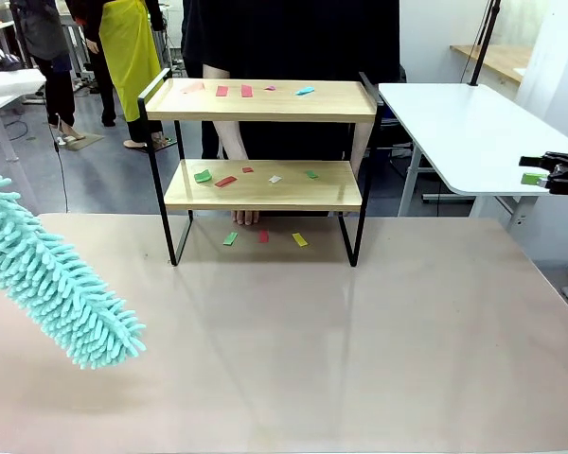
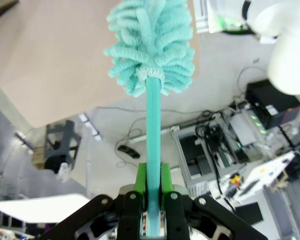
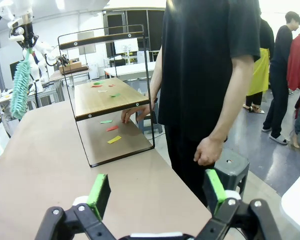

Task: Clean the shelf.
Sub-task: Clean the specific section of the Shelf indicated by the human with the Duster.

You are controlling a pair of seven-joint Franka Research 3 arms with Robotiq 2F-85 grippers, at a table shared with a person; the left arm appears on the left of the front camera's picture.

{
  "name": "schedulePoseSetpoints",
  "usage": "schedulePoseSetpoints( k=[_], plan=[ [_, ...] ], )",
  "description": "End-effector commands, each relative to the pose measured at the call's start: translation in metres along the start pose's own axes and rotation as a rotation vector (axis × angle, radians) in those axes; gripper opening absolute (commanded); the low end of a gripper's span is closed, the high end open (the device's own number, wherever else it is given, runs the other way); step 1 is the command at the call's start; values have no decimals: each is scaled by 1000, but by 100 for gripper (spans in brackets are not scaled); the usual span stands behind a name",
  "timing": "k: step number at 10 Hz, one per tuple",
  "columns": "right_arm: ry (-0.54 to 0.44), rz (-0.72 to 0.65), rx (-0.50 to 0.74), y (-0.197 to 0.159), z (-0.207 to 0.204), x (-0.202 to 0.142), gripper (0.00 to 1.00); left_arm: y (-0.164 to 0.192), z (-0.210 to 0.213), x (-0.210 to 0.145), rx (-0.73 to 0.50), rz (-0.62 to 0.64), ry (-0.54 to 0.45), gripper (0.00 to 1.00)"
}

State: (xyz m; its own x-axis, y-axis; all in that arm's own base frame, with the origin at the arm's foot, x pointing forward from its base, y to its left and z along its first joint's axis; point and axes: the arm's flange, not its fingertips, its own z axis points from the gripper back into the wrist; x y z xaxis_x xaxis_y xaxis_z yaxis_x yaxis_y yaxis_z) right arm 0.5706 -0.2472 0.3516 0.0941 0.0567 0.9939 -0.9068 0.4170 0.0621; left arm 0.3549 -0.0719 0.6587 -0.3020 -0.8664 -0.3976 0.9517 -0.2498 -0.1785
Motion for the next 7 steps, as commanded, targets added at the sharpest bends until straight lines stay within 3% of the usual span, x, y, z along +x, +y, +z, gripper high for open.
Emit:
schedulePoseSetpoints(
  k=[1,4,6,7],
  plan=[
    [-2,6,1,0,-1,3,100,-26,-7,6,65,20,-156,13],
    [-2,6,1,0,-1,3,100,-30,-32,41,74,39,-431,13],
    [-2,6,1,0,-1,3,100,-35,-41,104,41,324,-609,13],
    [-2,6,1,0,-1,3,100,-33,-44,131,31,450,-650,13]
  ],
)
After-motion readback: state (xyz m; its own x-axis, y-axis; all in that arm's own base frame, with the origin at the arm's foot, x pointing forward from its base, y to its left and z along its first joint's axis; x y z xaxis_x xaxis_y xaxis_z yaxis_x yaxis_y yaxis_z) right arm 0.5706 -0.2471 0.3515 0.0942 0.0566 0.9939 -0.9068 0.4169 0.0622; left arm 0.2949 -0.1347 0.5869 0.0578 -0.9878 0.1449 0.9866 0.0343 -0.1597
